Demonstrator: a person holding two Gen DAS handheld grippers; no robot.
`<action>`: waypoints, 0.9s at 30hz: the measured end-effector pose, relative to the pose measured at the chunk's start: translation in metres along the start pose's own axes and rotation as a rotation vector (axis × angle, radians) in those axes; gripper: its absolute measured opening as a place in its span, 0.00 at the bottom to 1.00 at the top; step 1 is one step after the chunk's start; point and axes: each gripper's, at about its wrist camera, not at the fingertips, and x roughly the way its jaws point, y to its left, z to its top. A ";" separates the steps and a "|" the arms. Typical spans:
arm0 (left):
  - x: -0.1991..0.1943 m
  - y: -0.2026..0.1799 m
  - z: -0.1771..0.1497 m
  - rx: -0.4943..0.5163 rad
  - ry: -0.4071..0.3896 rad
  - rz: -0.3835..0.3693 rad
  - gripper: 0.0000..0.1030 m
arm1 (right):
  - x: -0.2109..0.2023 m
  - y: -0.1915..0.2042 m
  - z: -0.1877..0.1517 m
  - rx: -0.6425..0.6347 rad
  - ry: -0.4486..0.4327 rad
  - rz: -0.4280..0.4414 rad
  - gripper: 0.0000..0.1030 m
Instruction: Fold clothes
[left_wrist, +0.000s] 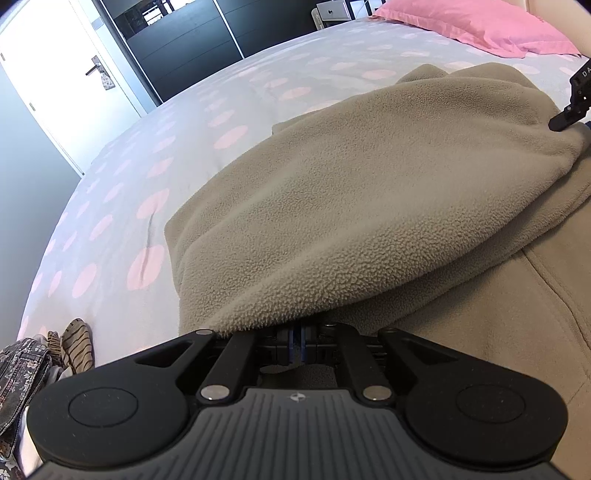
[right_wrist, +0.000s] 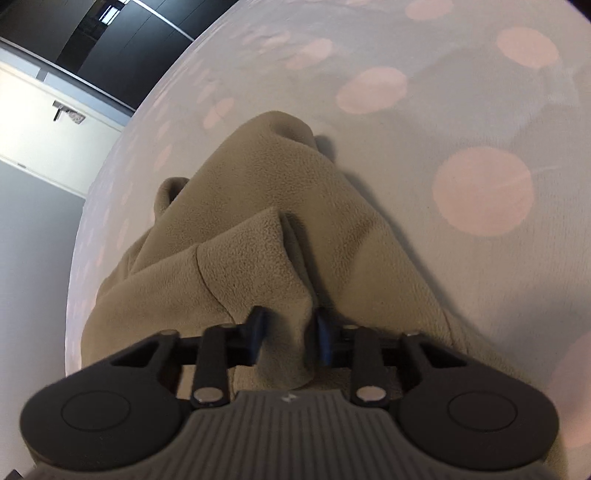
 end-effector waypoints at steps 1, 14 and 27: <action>0.001 0.001 0.000 0.000 0.000 0.000 0.03 | -0.002 0.002 0.000 -0.008 -0.008 0.006 0.20; 0.006 0.001 -0.001 0.026 0.010 -0.015 0.02 | -0.094 0.051 0.017 -0.135 -0.303 0.001 0.10; -0.008 0.018 -0.005 0.020 0.020 -0.088 0.02 | -0.030 0.003 0.008 -0.142 -0.159 -0.193 0.34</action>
